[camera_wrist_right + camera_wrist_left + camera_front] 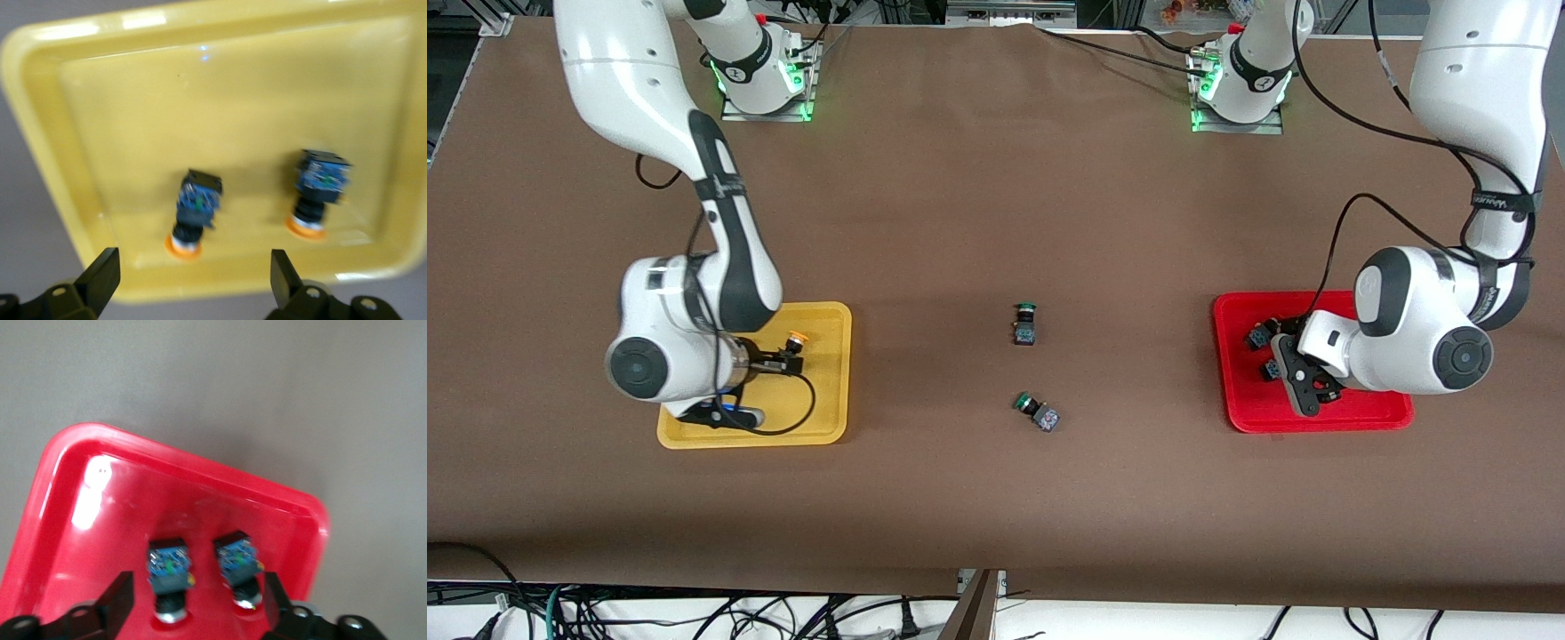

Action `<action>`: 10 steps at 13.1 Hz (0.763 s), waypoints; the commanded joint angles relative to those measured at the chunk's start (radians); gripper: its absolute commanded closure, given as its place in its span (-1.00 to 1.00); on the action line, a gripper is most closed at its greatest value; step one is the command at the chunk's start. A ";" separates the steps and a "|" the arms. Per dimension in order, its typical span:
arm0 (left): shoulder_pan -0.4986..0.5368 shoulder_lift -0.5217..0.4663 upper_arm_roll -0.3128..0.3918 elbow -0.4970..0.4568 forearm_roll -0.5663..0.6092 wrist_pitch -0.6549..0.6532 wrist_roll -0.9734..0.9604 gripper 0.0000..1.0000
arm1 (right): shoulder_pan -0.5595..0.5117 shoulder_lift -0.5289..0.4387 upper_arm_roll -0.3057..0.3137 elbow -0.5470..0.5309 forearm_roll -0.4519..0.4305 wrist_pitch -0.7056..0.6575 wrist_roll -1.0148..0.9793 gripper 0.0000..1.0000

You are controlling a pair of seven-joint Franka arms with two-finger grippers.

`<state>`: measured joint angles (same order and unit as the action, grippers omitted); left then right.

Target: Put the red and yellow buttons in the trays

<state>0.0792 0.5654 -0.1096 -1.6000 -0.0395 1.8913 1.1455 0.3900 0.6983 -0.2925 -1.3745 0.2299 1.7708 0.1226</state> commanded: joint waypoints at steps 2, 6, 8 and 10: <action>0.001 -0.168 0.002 0.035 0.009 -0.226 -0.336 -1.00 | -0.008 -0.155 -0.059 0.072 -0.006 -0.244 -0.107 -1.00; 0.017 -0.214 0.013 0.221 0.015 -0.449 -0.674 -1.00 | -0.013 -0.334 -0.059 0.060 -0.017 -0.365 -0.092 -1.00; 0.017 -0.219 0.011 0.264 0.029 -0.463 -0.858 -1.00 | -0.055 -0.423 -0.006 0.051 -0.052 -0.474 -0.089 -1.00; 0.017 -0.236 0.010 0.345 0.087 -0.509 -0.925 -1.00 | -0.135 -0.538 0.120 -0.018 -0.189 -0.475 -0.103 -1.00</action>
<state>0.0967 0.3236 -0.0930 -1.3457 -0.0075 1.4438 0.2899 0.3245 0.2742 -0.2787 -1.2966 0.1303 1.2938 0.0335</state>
